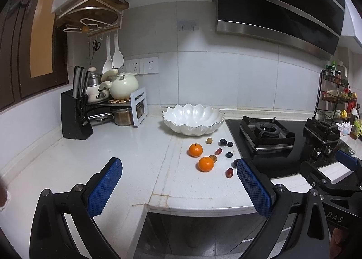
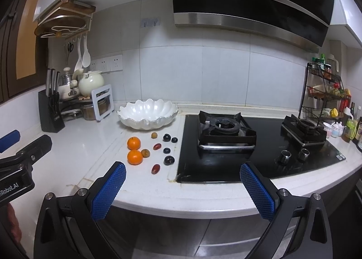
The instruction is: Organize fruits
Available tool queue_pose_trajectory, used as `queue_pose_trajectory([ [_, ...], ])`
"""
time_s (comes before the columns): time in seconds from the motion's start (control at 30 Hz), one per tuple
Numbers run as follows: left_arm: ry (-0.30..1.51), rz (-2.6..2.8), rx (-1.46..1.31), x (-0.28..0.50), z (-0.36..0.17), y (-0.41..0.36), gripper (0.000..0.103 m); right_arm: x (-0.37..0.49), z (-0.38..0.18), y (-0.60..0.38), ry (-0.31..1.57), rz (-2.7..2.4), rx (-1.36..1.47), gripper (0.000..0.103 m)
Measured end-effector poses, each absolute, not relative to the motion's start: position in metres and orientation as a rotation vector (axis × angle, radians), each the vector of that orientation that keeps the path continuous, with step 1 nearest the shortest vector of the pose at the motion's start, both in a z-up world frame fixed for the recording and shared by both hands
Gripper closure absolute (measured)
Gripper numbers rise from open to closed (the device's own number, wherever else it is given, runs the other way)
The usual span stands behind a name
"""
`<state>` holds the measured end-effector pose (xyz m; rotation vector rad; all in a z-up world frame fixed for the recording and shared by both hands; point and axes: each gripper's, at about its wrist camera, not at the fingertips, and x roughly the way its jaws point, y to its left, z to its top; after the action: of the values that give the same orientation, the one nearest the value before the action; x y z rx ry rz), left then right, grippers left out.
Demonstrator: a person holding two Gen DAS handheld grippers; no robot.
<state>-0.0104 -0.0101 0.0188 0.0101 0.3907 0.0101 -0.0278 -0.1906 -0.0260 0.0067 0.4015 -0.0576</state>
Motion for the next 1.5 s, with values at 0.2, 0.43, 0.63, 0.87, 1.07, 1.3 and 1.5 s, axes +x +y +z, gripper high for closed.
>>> queue_pose_trajectory([
  [0.2,0.379,0.019,0.004,-0.013,0.018,-0.008,0.000,-0.026,-0.026,-0.189,0.399,-0.056,0.002,0.001],
  [0.43,0.383,0.025,0.004,-0.008,0.016,-0.007,0.000,-0.024,-0.026,-0.185,0.398,-0.048,-0.008,0.001],
  [0.63,0.386,0.028,0.015,-0.003,0.014,-0.009,0.000,-0.020,-0.027,-0.184,0.404,-0.045,-0.013,0.001],
  [0.87,0.417,0.020,0.030,0.011,0.007,-0.009,0.000,-0.008,-0.031,-0.183,0.421,-0.048,-0.017,0.001],
  [1.07,0.472,-0.025,0.046,0.041,-0.003,-0.008,0.000,0.016,-0.038,-0.178,0.440,-0.037,-0.027,0.001],
  [1.3,0.525,-0.071,0.075,0.086,-0.018,-0.009,0.008,0.056,-0.051,-0.170,0.494,-0.013,-0.022,0.008],
  [1.5,0.583,-0.136,0.104,0.124,-0.037,-0.014,0.018,0.092,-0.070,-0.168,0.563,0.013,-0.003,0.023],
])
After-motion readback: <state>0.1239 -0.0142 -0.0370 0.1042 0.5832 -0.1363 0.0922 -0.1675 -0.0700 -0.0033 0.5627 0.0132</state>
